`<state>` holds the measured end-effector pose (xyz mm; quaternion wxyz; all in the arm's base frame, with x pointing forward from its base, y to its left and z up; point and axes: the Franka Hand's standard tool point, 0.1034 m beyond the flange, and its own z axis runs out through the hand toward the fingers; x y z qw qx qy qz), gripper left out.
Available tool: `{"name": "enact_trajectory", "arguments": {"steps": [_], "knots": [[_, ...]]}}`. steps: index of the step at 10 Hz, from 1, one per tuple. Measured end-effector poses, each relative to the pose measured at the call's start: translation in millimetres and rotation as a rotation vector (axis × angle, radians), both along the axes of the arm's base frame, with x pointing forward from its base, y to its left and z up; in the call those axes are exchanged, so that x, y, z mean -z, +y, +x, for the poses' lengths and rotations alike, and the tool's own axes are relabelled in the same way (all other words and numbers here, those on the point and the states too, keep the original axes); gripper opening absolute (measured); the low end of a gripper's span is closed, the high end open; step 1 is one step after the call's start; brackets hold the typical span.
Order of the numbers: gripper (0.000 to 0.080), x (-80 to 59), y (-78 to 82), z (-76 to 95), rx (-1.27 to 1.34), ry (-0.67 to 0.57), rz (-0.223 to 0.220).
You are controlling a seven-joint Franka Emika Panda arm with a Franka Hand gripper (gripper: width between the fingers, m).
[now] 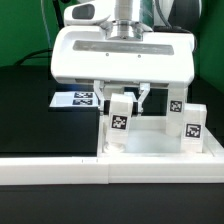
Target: Assemble square table
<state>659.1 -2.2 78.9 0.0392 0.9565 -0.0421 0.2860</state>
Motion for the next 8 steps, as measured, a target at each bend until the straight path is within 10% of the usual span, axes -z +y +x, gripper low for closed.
{"name": "enact_trajectory", "arguments": {"steps": [3, 5, 8], "knots": [[0.029, 1.1, 0.0, -0.4, 0.0, 0.002, 0.0], [0.059, 1.1, 0.0, -0.5, 0.0, 0.002, 0.0], [0.0637, 1.1, 0.0, -0.5, 0.0, 0.002, 0.0]]}}
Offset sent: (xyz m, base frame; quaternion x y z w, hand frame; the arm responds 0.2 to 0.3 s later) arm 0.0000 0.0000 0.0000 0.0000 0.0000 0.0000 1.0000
